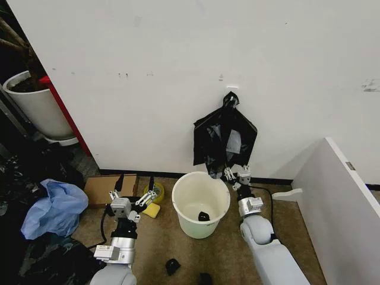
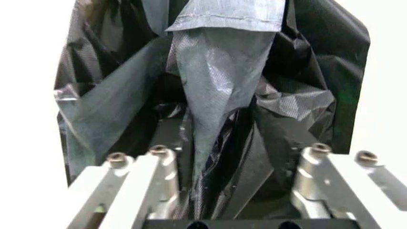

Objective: Place the garbage bag over the trash bin.

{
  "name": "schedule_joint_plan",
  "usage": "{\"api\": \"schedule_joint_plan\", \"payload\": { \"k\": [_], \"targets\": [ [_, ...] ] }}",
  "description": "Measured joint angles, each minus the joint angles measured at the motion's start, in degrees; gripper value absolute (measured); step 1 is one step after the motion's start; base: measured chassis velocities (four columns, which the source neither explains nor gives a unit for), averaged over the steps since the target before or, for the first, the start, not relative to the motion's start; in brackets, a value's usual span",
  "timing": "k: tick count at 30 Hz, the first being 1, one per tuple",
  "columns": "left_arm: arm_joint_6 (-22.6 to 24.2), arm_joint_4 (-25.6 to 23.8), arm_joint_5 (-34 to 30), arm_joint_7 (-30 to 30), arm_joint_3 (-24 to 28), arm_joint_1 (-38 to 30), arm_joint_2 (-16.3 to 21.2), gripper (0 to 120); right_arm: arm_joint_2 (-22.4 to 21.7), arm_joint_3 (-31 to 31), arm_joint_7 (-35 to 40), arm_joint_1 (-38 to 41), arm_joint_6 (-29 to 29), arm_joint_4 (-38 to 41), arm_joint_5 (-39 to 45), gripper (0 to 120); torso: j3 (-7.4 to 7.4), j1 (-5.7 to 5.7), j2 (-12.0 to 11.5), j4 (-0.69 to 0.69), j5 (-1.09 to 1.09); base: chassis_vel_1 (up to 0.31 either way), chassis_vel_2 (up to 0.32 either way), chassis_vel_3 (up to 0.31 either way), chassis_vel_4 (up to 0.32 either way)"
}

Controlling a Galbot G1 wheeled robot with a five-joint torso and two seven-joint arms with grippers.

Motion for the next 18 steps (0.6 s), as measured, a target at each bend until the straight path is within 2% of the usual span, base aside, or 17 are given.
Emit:
{"api": "schedule_joint_plan", "payload": {
  "k": [9,13,18],
  "targets": [
    [0.1,0.1,0.0,0.0,0.2,-0.7,0.0,100,-0.2,0.1,0.5,0.1,-0.3,0.4,2.1,0,-0.01,0.00,0.0,0.00,0.00,0.000,0.000,0.000,0.000],
    [0.2,0.4,0.0,0.1,0.5,-1.3,0.4,100,-0.5,0.1,0.0,-0.5,-0.6,2.5,5.2,0,0.00,0.00,0.0,0.00,0.01,0.000,0.000,0.000,0.000],
    [0.3,1.5,-0.4,0.9,1.2,-3.7,2.4,100,-1.8,-0.2,-1.2,-3.6,-3.3,10.1,13.3,0,-0.01,0.00,0.0,0.00,0.00,0.000,0.000,0.000,0.000]
  ]
}}
